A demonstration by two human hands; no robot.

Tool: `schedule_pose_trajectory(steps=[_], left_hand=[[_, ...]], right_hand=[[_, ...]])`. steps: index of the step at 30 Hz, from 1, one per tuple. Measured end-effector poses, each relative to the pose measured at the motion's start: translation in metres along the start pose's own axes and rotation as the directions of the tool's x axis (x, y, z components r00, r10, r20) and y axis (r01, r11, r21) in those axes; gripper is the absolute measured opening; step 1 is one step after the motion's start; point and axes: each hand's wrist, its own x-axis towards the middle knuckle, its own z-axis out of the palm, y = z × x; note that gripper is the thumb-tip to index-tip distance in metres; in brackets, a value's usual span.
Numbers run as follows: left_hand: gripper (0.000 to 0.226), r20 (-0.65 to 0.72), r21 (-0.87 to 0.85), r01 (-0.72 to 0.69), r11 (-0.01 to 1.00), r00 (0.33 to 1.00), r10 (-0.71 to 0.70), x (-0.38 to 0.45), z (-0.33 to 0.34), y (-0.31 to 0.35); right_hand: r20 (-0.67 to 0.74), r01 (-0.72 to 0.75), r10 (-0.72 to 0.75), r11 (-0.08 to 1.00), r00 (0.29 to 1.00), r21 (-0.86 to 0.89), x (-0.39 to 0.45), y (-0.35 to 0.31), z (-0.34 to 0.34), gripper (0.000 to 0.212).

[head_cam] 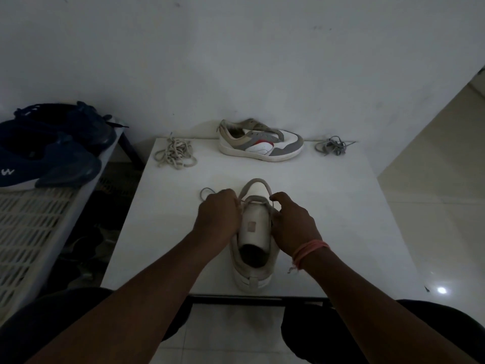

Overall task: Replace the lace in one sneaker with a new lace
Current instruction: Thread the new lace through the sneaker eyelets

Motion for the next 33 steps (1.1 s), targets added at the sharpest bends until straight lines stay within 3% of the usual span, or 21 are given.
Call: schedule_pose_trajectory(steps=[2, 5, 7, 12, 14, 17, 19, 22, 24, 27, 30, 33], left_hand=[[0.020, 0.123, -0.098, 0.095, 0.991, 0.989, -0.083, 0.007, -0.005, -0.007], [0.018, 0.271, -0.329, 0.240, 0.913, 0.950, -0.152, 0.013, -0.006, -0.010], [0.013, 0.238, -0.315, 0.208, 0.926, 0.962, -0.135, 0.013, -0.005, -0.008], [0.015, 0.187, -0.222, 0.150, 0.964, 0.976, -0.109, 0.008, -0.008, -0.003], [0.014, 0.207, -0.241, 0.160, 0.957, 0.972, -0.110, 0.007, -0.009, -0.003], [0.015, 0.233, -0.322, 0.199, 0.926, 0.964, -0.126, 0.007, -0.008, -0.007], [0.023, 0.266, -0.382, 0.243, 0.892, 0.953, -0.146, 0.010, -0.006, -0.010], [0.016, 0.277, -0.377, 0.228, 0.898, 0.953, -0.126, 0.015, -0.004, -0.008], [0.011, 0.275, -0.358, 0.203, 0.911, 0.956, -0.104, 0.015, -0.005, -0.006], [0.008, 0.257, -0.336, 0.183, 0.924, 0.961, -0.097, 0.015, -0.004, -0.006], [0.012, 0.280, -0.363, 0.203, 0.909, 0.955, -0.101, 0.013, -0.003, -0.007], [0.026, 0.291, -0.369, 0.208, 0.906, 0.951, -0.100, 0.015, -0.003, -0.008]], right_hand=[[0.035, -0.016, 0.017, 1.000, 0.999, -0.005, -0.001, -0.001, -0.002, 0.050], [0.043, 0.093, -0.086, 0.976, 0.995, -0.198, -0.006, -0.007, 0.003, 0.056], [0.024, 0.176, -0.176, 0.947, 0.984, -0.269, -0.004, -0.013, 0.010, 0.051], [-0.067, 0.171, -0.194, 0.951, 0.979, -0.257, 0.008, -0.024, 0.024, 0.022], [-0.136, 0.103, -0.141, 0.961, 0.981, -0.256, 0.011, -0.024, 0.018, 0.019], [-0.280, -0.181, 0.131, 0.970, 0.951, -0.161, 0.021, -0.012, -0.009, 0.022], [-0.290, -0.275, 0.231, 0.954, 0.929, -0.120, 0.023, -0.002, -0.019, 0.022], [-0.218, -0.113, 0.088, 0.988, 0.972, -0.106, 0.015, -0.004, -0.011, 0.029], [-0.127, 0.033, -0.061, 0.976, 0.990, -0.215, 0.008, -0.014, 0.003, 0.034], [-0.082, 0.108, -0.151, 0.913, 0.985, -0.393, 0.005, -0.022, 0.020, 0.027], [-0.182, 0.004, -0.072, 0.937, 0.981, -0.350, 0.014, -0.022, 0.011, 0.023], [-0.417, -0.266, 0.150, 0.935, 0.897, -0.236, 0.027, -0.010, -0.021, 0.021]])
